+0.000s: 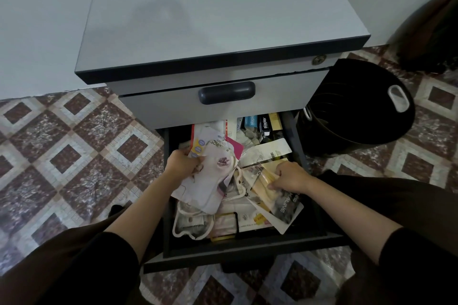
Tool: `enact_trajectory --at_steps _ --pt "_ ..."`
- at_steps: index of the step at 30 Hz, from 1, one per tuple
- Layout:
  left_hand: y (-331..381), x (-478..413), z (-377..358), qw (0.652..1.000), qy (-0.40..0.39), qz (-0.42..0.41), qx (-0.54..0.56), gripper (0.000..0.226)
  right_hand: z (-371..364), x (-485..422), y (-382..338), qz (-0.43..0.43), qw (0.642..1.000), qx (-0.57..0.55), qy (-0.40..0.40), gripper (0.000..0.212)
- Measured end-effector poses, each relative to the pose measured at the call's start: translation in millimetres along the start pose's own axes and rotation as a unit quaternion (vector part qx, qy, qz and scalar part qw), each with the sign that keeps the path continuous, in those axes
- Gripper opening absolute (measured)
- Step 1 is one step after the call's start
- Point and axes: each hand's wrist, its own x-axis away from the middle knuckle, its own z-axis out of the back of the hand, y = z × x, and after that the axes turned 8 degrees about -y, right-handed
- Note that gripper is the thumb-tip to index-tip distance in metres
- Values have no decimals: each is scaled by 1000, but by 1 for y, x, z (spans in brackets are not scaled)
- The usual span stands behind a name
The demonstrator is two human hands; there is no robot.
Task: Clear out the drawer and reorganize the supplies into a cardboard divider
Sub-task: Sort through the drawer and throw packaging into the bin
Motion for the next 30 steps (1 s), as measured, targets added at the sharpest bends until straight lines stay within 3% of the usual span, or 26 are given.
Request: enact_trajectory --at_steps 8,10,13,23,30 --pt "4 42 3 997 -54 -22 41 17 4 17 -3 19 1000 -4 25 29" --pt "4 54 1 997 -52 -33 50 12 4 25 -4 18 999 -6 34 15" --pt "2 69 -1 998 -36 -45 23 9 5 37 -4 25 998 -26 59 38" --pt "16 130 -1 989 -55 -113 -80 32 16 84 8 82 986 -116 93 59" --pt "39 152 -9 980 -89 -143 -109 21 40 116 31 108 968 -173 146 74"
